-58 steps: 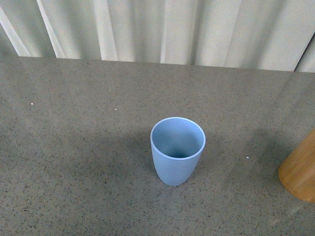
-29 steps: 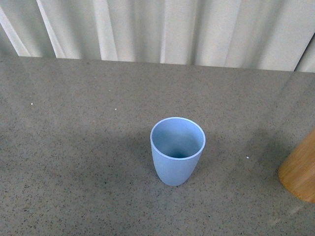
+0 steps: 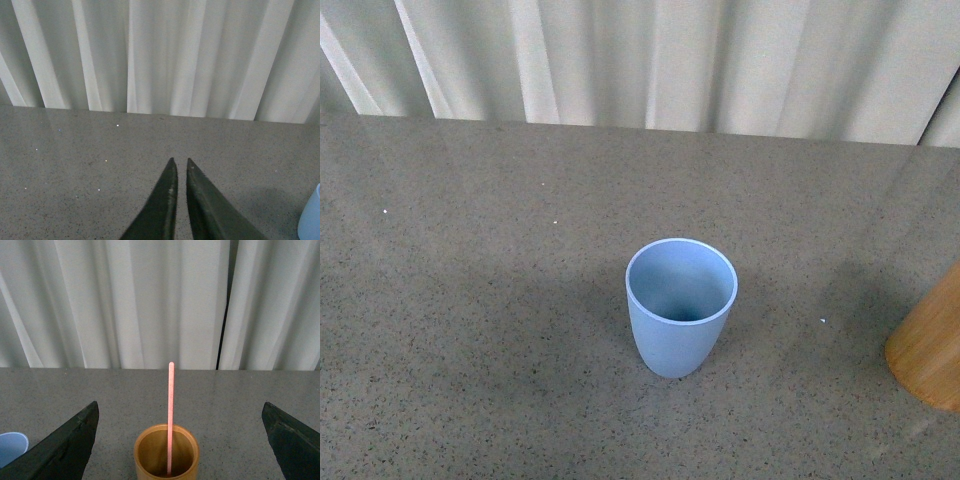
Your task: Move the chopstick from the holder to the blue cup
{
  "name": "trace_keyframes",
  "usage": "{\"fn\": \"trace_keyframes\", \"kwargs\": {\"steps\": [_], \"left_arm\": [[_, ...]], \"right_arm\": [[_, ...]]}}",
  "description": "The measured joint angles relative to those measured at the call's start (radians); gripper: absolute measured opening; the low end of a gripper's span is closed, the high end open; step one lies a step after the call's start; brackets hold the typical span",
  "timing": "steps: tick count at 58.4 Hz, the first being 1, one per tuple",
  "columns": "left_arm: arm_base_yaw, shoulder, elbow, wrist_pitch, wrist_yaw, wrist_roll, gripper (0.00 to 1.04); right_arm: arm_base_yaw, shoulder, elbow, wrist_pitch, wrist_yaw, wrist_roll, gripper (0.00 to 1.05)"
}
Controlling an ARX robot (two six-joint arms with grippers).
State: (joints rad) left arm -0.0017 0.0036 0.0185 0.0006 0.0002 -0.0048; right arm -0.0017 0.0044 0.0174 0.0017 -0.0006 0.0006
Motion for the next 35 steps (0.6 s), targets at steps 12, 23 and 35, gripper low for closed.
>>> {"fn": "trace_keyframes", "kwargs": {"steps": [12,23,35], "left_arm": [[0.0,0.0,0.0,0.0,0.0,0.0,0.46],[0.0,0.0,0.0,0.0,0.0,0.0,0.76],[0.0,0.0,0.0,0.0,0.0,0.0,0.98]], "right_arm": [[-0.016,0.061,0.047,-0.126,-0.047,0.007,0.95],[-0.087,0.398,0.104,-0.07,-0.109,-0.008,0.95],[-0.133,0.806,0.116,0.393,-0.136,-0.059,0.95]]}}
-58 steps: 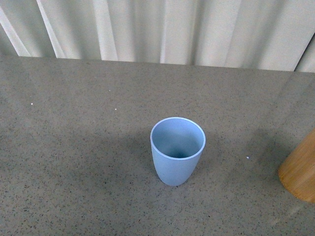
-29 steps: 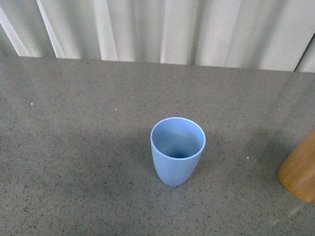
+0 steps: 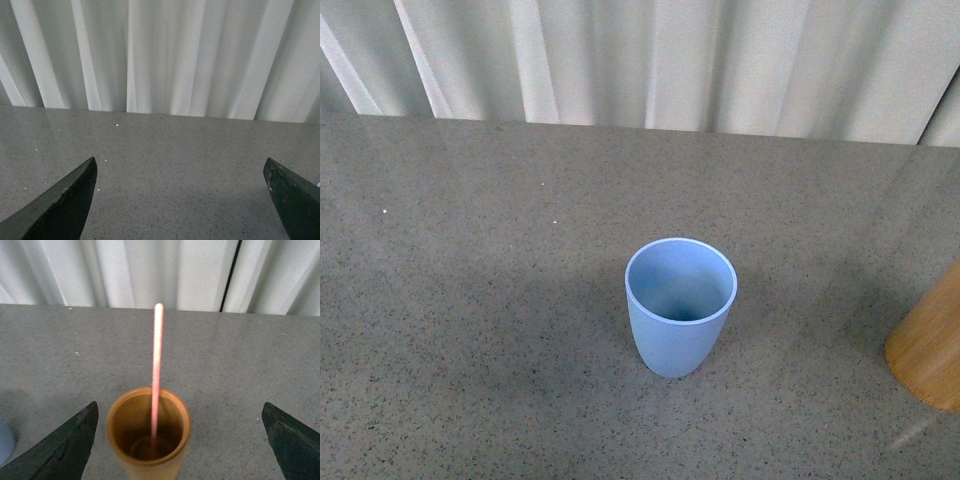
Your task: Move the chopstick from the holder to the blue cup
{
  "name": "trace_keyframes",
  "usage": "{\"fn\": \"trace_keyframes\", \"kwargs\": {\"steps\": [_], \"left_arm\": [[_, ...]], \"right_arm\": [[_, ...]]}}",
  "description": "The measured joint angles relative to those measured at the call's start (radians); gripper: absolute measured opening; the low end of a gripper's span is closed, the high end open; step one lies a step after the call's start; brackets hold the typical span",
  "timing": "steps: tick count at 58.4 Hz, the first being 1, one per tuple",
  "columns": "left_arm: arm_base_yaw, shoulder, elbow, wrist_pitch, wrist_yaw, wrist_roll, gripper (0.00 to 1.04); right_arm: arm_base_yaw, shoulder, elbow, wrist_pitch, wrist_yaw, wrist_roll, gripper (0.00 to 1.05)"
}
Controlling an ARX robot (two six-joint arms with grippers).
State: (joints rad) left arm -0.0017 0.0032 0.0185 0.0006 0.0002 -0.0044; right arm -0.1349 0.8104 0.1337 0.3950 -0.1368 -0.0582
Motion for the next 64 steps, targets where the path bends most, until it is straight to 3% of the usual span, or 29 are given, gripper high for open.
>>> {"fn": "trace_keyframes", "kwargs": {"steps": [14,53,64], "left_arm": [[0.0,0.0,0.0,0.0,0.0,0.0,0.98],[0.0,0.0,0.0,0.0,0.0,0.0,0.98],[0.0,0.0,0.0,0.0,0.0,0.0,0.98]], "right_arm": [[0.0,0.474,0.065,0.41,-0.018,0.001,0.95],[0.12,0.884,0.308,0.571,0.057,0.05,0.95],[0.146,0.895,0.312,0.579,0.068,0.063,0.65]]}}
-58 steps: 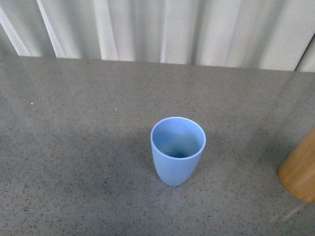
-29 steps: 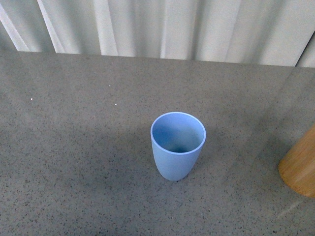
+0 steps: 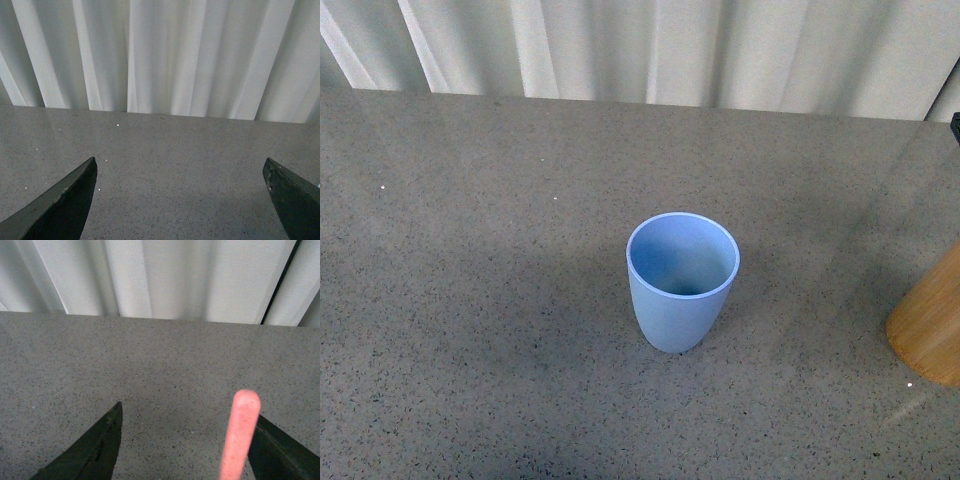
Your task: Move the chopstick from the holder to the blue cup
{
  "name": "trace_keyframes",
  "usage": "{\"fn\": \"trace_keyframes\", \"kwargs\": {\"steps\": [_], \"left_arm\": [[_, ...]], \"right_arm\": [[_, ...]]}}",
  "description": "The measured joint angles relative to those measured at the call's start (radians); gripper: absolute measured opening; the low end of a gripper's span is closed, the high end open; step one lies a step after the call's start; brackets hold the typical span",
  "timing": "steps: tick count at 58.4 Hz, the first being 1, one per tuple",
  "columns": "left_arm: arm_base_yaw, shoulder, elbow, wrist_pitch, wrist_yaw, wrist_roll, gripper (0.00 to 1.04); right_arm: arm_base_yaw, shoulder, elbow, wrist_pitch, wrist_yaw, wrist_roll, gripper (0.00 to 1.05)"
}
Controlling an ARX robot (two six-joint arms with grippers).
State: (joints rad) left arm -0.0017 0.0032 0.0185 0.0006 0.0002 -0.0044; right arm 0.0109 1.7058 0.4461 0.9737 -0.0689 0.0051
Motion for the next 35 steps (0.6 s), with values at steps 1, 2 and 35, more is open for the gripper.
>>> {"fn": "trace_keyframes", "kwargs": {"steps": [1,2,35], "left_arm": [[0.0,0.0,0.0,0.0,0.0,0.0,0.98],[0.0,0.0,0.0,0.0,0.0,0.0,0.98],[0.0,0.0,0.0,0.0,0.0,0.0,0.98]], "right_arm": [[0.001,0.0,0.0,0.0,0.0,0.001,0.63],[0.003,0.0,0.0,0.0,0.0,0.002,0.6],[0.017,-0.113,-0.046,0.0,0.02,-0.01,0.02]]}}
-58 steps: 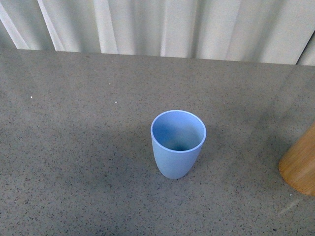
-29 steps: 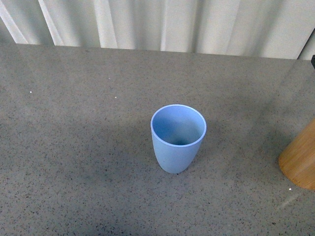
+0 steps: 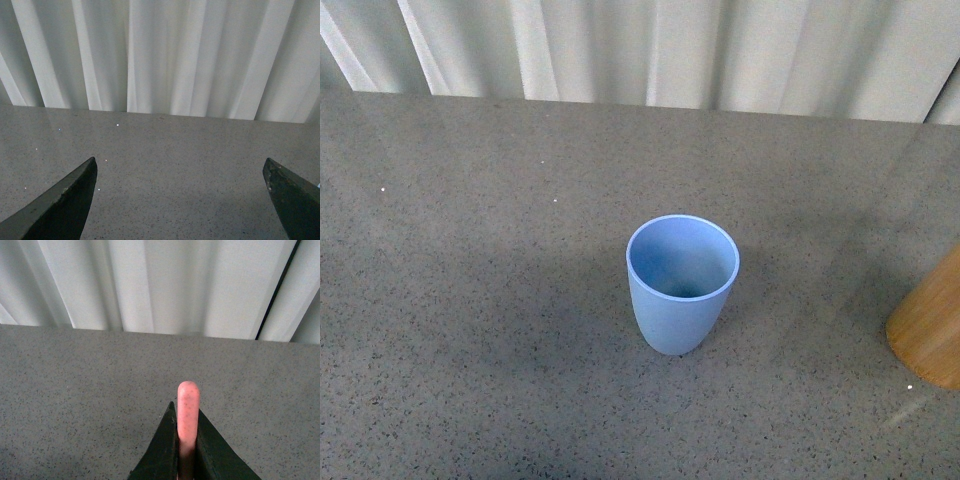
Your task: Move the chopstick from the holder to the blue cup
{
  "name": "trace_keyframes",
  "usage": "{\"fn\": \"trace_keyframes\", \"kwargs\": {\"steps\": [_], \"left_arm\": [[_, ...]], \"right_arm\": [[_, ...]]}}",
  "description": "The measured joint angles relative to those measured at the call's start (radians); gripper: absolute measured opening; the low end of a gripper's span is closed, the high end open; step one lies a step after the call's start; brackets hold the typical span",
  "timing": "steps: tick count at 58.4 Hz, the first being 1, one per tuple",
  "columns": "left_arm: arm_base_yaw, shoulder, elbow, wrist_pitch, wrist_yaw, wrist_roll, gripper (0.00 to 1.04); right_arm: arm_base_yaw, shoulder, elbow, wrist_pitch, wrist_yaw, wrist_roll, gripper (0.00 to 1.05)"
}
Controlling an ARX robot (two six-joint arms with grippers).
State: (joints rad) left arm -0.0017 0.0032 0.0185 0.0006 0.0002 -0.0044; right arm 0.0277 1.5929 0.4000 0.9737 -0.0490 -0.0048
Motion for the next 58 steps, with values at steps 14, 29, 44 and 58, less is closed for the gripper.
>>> {"fn": "trace_keyframes", "kwargs": {"steps": [14,29,44,58], "left_arm": [[0.0,0.0,0.0,0.0,0.0,0.0,0.98],[0.0,0.0,0.0,0.0,0.0,0.0,0.98],[0.0,0.0,0.0,0.0,0.0,0.0,0.98],[0.0,0.0,0.0,0.0,0.0,0.0,0.98]], "right_arm": [[0.062,-0.183,0.0,-0.027,0.038,-0.079,0.02],[0.23,-0.356,0.134,-0.065,0.074,-0.026,0.02],[0.408,-0.307,0.198,-0.076,0.039,0.14,0.02],[0.442,-0.18,0.193,-0.029,-0.013,0.178,0.02]]}}
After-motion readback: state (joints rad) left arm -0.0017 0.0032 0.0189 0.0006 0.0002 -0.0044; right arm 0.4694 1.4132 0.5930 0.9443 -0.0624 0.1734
